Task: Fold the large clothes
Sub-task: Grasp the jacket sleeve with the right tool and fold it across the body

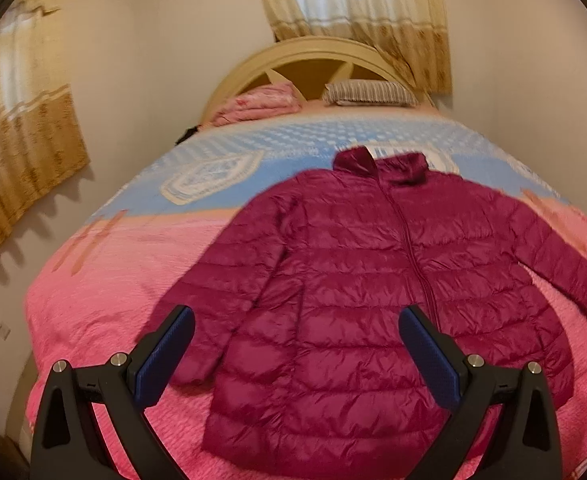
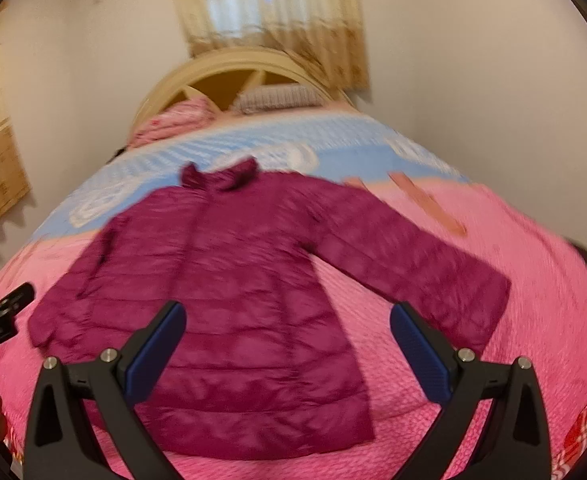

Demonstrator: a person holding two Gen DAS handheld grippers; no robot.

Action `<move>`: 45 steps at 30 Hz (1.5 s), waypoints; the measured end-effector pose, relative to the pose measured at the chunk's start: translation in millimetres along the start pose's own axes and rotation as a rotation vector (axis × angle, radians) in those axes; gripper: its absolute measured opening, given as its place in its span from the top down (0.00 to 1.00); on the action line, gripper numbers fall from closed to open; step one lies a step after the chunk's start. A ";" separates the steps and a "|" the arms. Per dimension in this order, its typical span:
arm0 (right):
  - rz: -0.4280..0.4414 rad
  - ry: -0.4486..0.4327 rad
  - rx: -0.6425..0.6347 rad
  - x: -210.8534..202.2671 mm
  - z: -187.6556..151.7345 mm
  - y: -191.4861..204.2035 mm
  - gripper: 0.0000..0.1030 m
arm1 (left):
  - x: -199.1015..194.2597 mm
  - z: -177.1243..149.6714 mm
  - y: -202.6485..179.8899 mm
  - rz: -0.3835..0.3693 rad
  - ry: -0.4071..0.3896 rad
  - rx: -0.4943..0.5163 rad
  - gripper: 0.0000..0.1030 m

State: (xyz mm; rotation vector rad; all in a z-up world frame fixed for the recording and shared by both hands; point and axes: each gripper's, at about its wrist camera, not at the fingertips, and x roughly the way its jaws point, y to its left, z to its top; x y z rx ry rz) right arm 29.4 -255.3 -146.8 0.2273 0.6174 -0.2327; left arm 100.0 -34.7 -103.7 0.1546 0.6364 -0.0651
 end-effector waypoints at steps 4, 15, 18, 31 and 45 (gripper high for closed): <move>-0.060 0.078 0.108 28.2 -2.3 -46.4 0.00 | 30.5 5.9 -14.9 0.001 0.009 0.046 0.01; -0.278 0.203 0.343 62.6 -1.3 -176.8 0.20 | 107.3 31.8 -34.5 0.028 0.077 0.084 0.01; -0.286 0.234 0.371 75.0 -0.8 -193.8 0.31 | 120.4 39.9 -35.0 0.040 0.086 0.087 0.01; -0.207 0.246 0.280 97.4 22.0 -194.7 0.82 | 179.2 66.6 -21.6 0.106 0.148 0.073 0.01; -0.170 0.080 0.080 99.0 109.7 -118.1 0.85 | 214.2 86.3 14.5 0.145 0.180 -0.011 0.01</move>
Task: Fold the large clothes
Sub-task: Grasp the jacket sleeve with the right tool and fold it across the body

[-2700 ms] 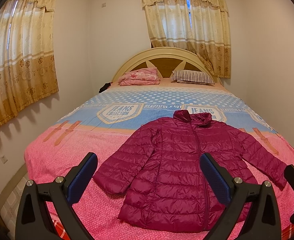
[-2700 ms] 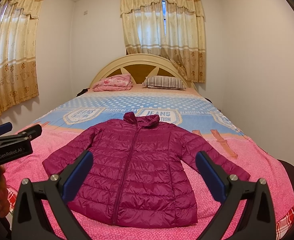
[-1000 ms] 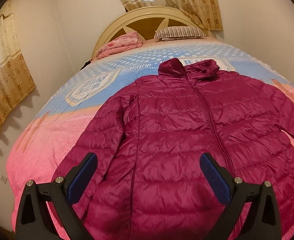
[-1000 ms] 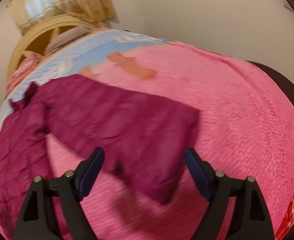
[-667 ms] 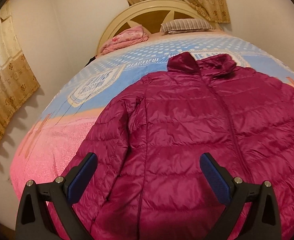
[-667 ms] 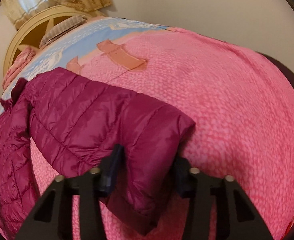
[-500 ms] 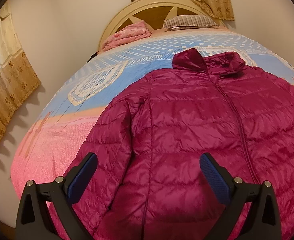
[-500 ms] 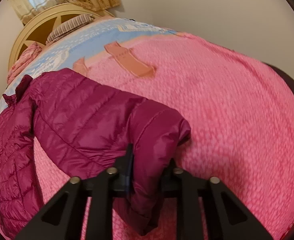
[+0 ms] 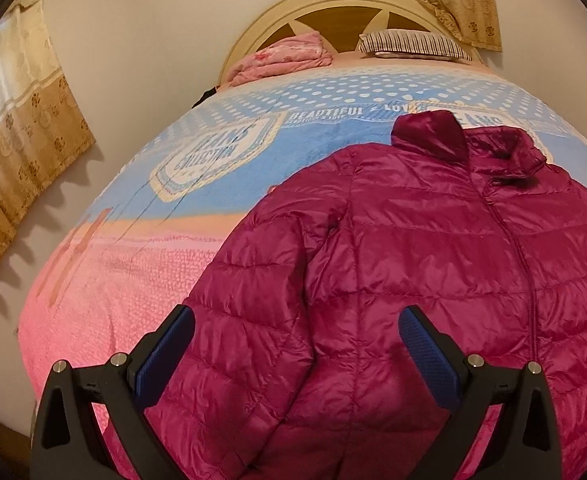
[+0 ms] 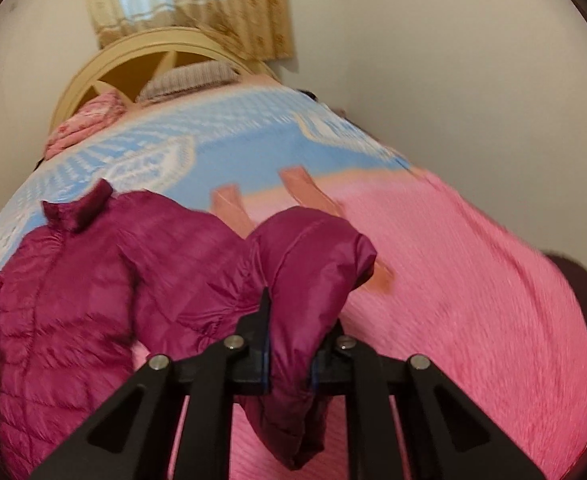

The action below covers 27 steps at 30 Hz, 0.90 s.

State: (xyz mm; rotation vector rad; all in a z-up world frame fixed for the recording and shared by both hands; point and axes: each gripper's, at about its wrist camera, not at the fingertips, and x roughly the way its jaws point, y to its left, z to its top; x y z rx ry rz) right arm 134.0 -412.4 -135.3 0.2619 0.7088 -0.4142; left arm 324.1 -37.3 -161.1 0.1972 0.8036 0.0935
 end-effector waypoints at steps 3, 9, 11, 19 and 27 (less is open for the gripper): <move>0.025 -0.025 -0.060 -0.9 12.4 32.9 0.85 | 3.6 -3.0 2.9 -0.014 0.004 0.000 0.01; 0.075 -0.057 -0.186 4.2 24.1 105.1 0.85 | 7.9 -1.3 9.8 -0.025 -0.009 -0.008 0.01; 0.098 -0.064 -0.222 9.2 26.9 129.9 0.85 | 10.4 0.3 12.3 -0.016 -0.016 -0.007 0.01; 0.172 -0.078 -0.360 23.2 27.9 216.6 0.85 | 22.8 9.9 34.8 0.033 -0.028 -0.035 0.01; 0.198 -0.056 -0.485 49.3 2.5 290.9 0.85 | 43.1 20.8 53.8 0.096 -0.023 -0.090 0.01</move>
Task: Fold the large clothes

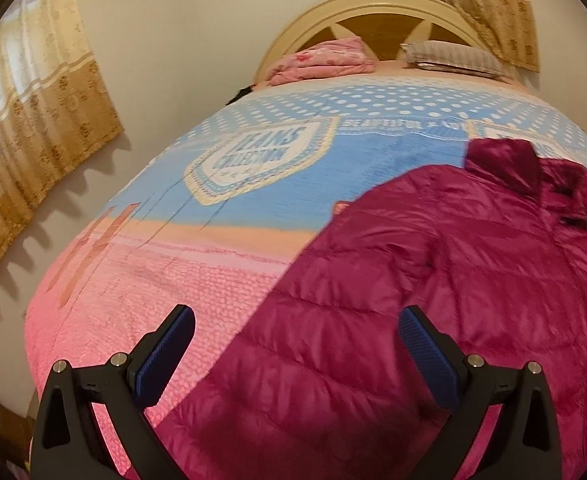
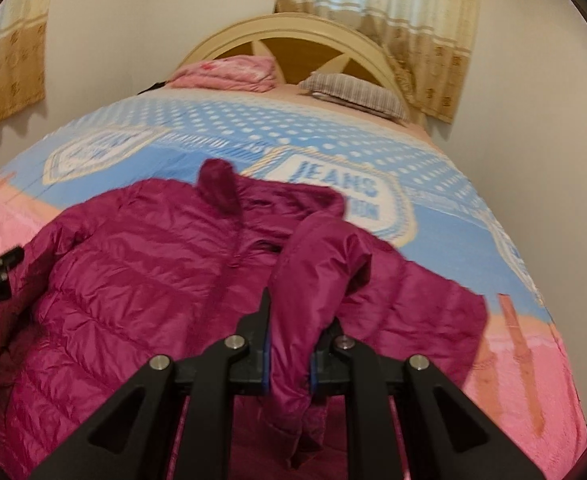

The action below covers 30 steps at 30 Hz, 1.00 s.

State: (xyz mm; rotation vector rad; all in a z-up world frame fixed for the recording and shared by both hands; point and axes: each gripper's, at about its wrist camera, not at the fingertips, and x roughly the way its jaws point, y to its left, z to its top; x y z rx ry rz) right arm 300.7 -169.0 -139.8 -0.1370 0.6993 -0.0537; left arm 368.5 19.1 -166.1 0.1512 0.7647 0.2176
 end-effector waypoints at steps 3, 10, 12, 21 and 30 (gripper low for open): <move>0.015 0.013 -0.026 13.6 -4.3 20.5 0.85 | 10.9 0.8 9.5 0.024 0.013 -0.035 0.01; 0.065 0.058 -0.079 39.4 -18.8 57.7 0.85 | 36.6 -4.2 35.7 0.097 0.053 -0.090 0.01; 0.063 0.066 -0.103 43.5 -20.9 67.1 0.81 | 42.1 -5.4 40.9 0.105 0.067 -0.102 0.01; 0.217 0.081 -0.110 34.8 -24.0 86.2 0.34 | 33.7 -7.0 51.1 0.150 0.060 -0.142 0.01; 0.297 -0.023 -0.100 -4.9 -11.9 98.2 0.29 | 10.0 -8.0 68.6 0.219 0.041 -0.193 0.01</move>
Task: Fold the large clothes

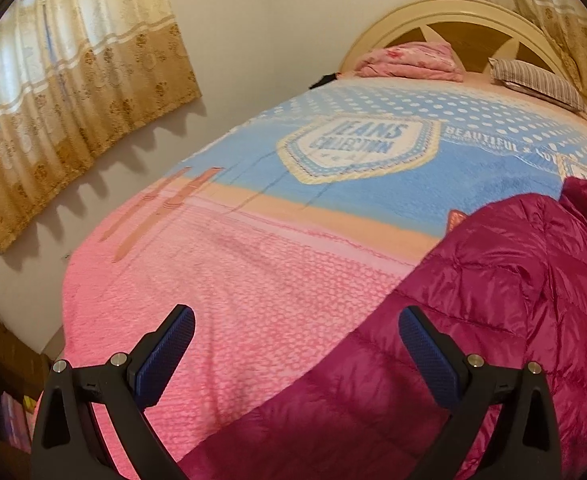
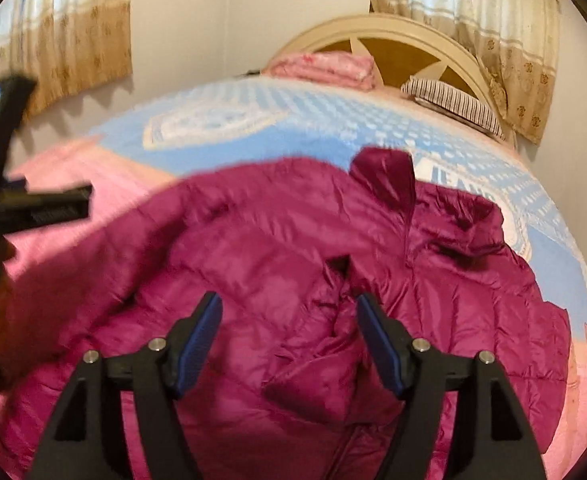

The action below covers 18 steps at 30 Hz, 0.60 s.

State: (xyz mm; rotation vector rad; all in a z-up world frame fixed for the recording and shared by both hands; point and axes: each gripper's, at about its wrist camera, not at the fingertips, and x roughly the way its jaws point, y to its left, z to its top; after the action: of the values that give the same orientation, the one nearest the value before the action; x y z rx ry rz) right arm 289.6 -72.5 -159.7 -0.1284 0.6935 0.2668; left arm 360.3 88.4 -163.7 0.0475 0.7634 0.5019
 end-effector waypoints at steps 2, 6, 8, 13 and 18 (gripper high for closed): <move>0.021 -0.040 0.020 -13.5 7.2 0.0 0.29 | -0.1 1.5 2.9 0.006 0.010 -0.020 0.01; 0.026 -0.045 0.022 -17.8 18.2 1.7 0.29 | -3.6 -0.6 -2.7 -0.008 0.025 -0.004 0.01; 0.001 -0.041 0.015 -15.2 18.0 1.2 0.29 | -9.9 -4.1 -10.2 -0.018 0.010 0.033 0.01; -0.044 -0.029 0.051 -15.4 7.9 -17.3 0.31 | -28.4 -10.5 -30.1 -0.048 -0.030 0.104 0.01; -0.096 -0.041 0.059 -27.9 1.4 -42.2 0.31 | -44.3 -5.4 -57.0 -0.089 -0.043 0.134 0.01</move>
State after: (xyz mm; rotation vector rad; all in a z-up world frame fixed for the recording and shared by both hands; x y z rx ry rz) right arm 281.9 -118.3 -139.4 -0.0991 0.6523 0.1563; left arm 353.5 17.4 -151.4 0.1480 0.7532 0.3636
